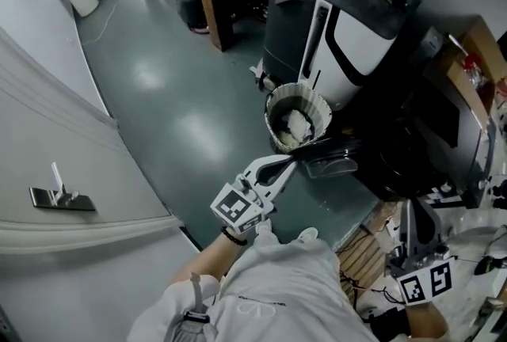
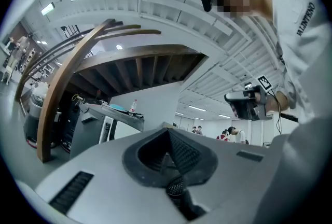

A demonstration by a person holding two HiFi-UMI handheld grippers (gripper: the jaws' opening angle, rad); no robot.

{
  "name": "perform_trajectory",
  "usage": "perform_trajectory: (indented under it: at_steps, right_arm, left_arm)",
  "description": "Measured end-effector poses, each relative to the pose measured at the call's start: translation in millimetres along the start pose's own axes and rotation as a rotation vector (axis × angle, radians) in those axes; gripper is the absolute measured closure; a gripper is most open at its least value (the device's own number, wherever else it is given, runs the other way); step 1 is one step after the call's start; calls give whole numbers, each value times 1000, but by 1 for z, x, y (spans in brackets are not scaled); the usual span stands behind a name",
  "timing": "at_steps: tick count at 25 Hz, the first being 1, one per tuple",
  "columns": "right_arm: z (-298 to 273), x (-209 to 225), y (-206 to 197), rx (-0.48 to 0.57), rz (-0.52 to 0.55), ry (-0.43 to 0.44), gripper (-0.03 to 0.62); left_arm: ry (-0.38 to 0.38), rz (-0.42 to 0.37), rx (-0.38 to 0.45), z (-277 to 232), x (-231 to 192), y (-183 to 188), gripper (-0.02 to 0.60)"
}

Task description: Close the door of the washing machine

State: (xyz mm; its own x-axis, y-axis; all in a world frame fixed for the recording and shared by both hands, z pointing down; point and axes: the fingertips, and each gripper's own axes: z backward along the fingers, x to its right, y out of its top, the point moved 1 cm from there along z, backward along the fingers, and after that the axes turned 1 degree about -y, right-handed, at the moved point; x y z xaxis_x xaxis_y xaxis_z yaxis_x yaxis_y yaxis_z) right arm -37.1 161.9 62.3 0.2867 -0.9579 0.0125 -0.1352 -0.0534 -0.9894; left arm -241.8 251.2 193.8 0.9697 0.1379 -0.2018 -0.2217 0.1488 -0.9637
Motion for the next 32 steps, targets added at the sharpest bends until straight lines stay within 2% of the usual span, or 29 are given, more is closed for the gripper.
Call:
perform_trajectory:
  at_steps: [3,9,15,21,32]
  right_arm:
    - [-12,1,5,2,124,-3,583]
    - [-44,7,-21,8,210,9,583]
    - [-86,18,-56,8,215,42,583]
    - [-120,38,-88,-15,177,87,583]
    - [-163,89,-116,0,99,143,583]
  left_arm:
    - [1,17,-1,5,-5,-4,591]
    - [2,20,6,-2,-14,-7,591]
    - [19,7,-9,-12,-25,-9,591]
    - [44,-5,-32,-35,-38,-17,591]
    - [100,-25,-86,-90,-62,-29,591]
